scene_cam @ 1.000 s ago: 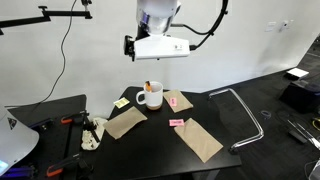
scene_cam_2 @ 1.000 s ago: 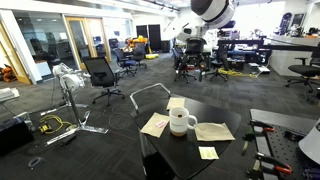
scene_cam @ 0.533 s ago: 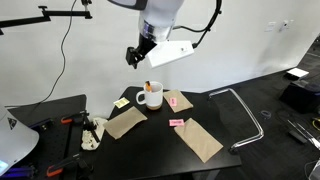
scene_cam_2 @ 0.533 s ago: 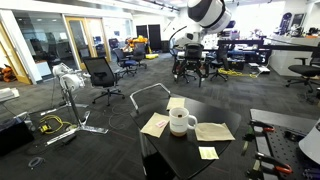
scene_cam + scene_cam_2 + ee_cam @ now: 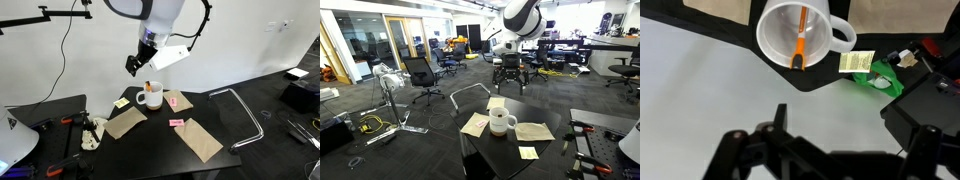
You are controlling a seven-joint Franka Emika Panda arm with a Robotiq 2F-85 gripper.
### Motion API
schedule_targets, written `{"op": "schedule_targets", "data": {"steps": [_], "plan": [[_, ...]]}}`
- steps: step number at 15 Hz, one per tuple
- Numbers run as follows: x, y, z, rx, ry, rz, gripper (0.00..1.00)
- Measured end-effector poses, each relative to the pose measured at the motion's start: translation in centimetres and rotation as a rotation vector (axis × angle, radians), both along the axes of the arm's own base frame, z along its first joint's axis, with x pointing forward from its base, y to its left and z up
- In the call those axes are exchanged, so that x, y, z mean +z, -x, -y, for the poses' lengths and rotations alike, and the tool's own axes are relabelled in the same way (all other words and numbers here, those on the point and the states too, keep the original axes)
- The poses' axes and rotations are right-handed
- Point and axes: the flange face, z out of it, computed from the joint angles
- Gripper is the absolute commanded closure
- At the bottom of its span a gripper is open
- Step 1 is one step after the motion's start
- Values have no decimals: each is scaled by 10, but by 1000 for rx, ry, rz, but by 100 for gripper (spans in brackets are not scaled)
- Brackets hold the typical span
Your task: Take the marker out of the white cup and place on the table
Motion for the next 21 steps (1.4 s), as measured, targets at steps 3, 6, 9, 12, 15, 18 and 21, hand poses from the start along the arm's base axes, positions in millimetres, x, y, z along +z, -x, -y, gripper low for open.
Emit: {"op": "schedule_targets", "data": {"steps": [3, 6, 9, 12, 15, 18, 21], "plan": [[-5, -1, -6, 36, 27, -2, 0], [-8, -1, -7, 38, 26, -6, 0], [-8, -1, -7, 36, 25, -8, 0], [-10, -1, -4, 55, 19, 2, 0], [-14, -4, 1, 94, 11, 22, 18], [-19, -10, 3, 122, 7, 34, 26], [-22, -18, 0, 141, 5, 40, 24]]}}
